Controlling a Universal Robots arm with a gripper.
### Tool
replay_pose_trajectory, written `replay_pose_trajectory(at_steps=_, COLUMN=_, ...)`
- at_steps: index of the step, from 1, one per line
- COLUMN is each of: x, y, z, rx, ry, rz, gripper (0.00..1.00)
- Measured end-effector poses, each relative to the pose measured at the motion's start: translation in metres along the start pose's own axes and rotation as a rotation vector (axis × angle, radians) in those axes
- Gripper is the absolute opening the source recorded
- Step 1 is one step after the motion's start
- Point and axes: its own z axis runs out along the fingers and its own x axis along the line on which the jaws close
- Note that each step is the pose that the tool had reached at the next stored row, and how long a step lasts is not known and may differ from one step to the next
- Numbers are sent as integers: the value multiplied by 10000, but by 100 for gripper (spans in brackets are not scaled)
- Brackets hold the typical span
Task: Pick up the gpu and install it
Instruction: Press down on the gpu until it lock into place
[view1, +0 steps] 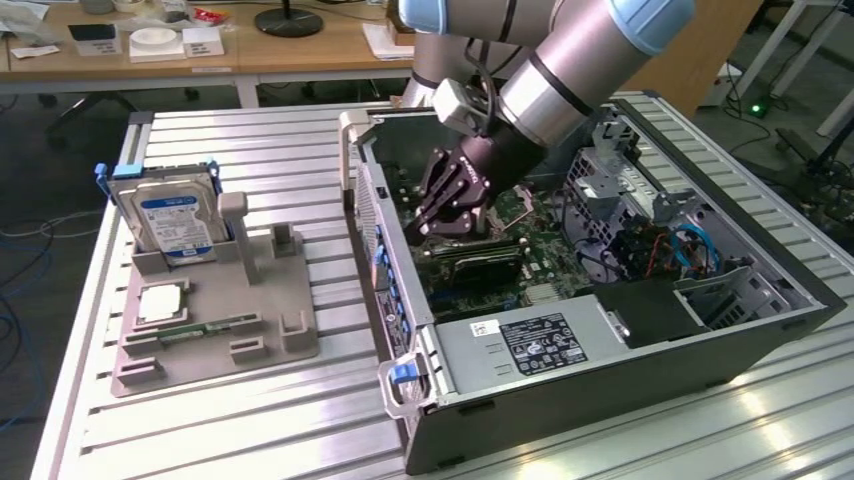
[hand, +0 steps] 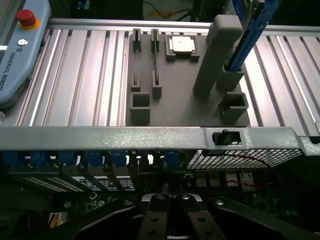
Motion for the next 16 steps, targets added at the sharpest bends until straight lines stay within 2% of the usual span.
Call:
replay_pose_trajectory(at_steps=5, x=-31, y=0, z=8, rx=0, ry=-1, rz=1, gripper=10)
replay_pose_trajectory(at_steps=16, x=-28, y=9, z=31, rx=-7, ry=-1, rz=0, gripper=10)
